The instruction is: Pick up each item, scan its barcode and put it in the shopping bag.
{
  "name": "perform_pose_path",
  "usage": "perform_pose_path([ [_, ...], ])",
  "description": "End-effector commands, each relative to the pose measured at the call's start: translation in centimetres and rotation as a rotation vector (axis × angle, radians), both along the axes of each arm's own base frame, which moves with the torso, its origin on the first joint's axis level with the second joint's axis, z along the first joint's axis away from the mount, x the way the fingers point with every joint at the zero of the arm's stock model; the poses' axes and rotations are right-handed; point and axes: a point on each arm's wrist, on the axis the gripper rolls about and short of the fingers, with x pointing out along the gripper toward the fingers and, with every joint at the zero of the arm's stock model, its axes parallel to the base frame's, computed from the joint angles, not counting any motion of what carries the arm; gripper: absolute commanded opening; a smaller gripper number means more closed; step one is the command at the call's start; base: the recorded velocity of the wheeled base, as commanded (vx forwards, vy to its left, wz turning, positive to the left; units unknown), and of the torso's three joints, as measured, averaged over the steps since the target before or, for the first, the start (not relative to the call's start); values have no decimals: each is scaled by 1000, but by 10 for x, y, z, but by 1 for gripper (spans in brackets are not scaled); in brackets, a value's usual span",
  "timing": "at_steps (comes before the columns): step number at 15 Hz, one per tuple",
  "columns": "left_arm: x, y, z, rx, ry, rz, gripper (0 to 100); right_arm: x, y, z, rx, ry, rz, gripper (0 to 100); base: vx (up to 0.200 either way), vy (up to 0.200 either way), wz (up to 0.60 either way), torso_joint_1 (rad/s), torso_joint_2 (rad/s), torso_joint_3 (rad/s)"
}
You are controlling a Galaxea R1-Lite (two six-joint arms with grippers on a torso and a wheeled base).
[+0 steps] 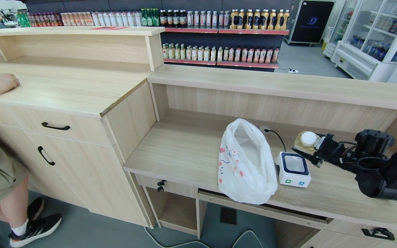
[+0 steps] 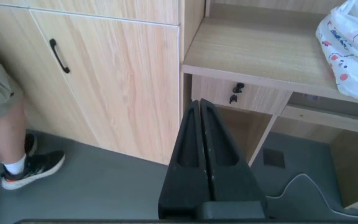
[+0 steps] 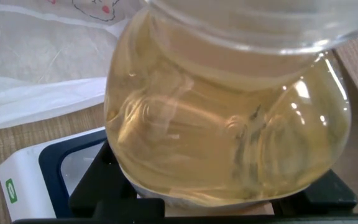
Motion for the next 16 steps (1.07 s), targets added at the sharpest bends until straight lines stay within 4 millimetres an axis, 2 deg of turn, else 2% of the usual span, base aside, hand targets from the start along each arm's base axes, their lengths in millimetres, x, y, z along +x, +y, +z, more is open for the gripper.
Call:
perform_pose_path([
  [1,0,0,0,0,0,0,0,1,1,-2,2,3,3,0,0,0,0,0,0,0],
  [10,0,0,0,0,0,0,0,9,10,-3,45,8,28,0,0,0,0,0,0,0],
  [16,0,0,0,0,0,0,0,7,8,2,51,-4,22,0,0,0,0,0,0,0],
])
